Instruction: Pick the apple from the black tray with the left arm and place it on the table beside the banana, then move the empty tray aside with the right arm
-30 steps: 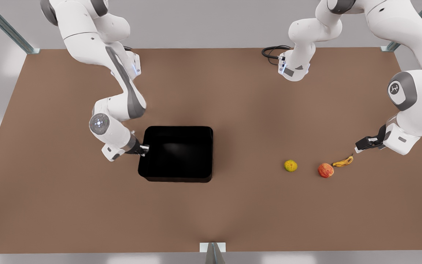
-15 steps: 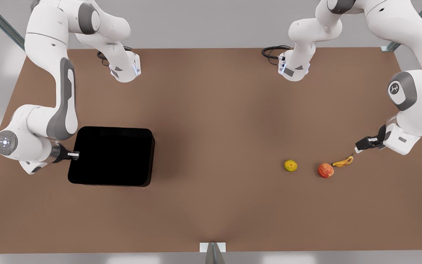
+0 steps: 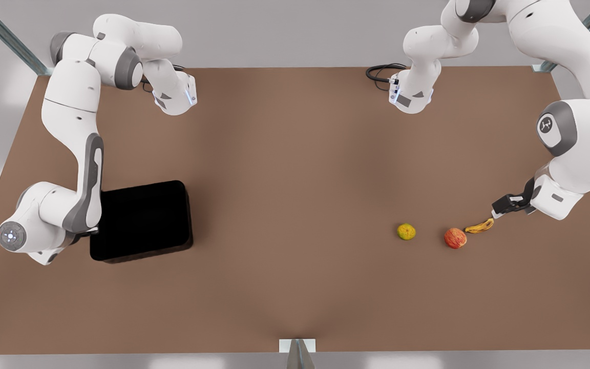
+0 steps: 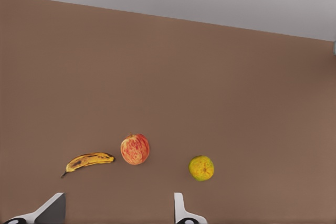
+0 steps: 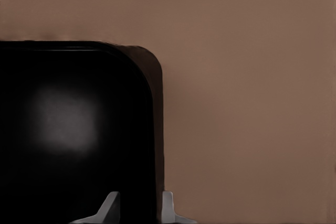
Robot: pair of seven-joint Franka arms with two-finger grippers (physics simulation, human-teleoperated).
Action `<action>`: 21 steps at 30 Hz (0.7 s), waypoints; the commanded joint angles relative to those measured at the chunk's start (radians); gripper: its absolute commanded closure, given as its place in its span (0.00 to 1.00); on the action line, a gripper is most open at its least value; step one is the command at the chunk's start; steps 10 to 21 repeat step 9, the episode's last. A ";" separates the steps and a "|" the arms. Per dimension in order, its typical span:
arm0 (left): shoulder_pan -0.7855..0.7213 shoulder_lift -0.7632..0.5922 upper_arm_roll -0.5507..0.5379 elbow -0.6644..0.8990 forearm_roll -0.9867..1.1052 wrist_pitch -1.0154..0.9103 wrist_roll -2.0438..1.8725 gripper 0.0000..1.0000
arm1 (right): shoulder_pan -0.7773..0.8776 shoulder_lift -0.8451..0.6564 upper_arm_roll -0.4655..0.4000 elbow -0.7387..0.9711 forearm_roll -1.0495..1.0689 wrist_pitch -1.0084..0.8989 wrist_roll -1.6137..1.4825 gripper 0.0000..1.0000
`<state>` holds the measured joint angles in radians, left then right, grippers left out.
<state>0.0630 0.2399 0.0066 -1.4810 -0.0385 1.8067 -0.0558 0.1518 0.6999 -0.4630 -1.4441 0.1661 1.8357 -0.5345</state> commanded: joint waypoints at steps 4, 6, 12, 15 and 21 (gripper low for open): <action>0.000 -0.001 0.000 -0.001 0.002 0.000 -0.006 0.00 | 0.009 -0.103 0.058 0.171 0.116 -0.165 -0.194 0.00; 0.000 -0.001 0.000 -0.001 0.002 0.000 -0.007 0.00 | -0.011 -0.217 0.216 0.179 0.058 -0.177 -0.035 0.00; 0.000 -0.001 0.000 -0.005 0.002 -0.001 -0.009 0.00 | -0.147 -0.244 0.518 0.208 -0.171 -0.162 0.073 0.00; 0.000 -0.001 0.000 -0.005 0.002 -0.001 -0.009 0.00 | -0.147 -0.244 0.518 0.208 -0.171 -0.162 0.073 0.00; 0.000 -0.001 0.000 -0.005 0.002 -0.001 -0.009 0.00 | -0.147 -0.244 0.518 0.208 -0.171 -0.162 0.073 0.00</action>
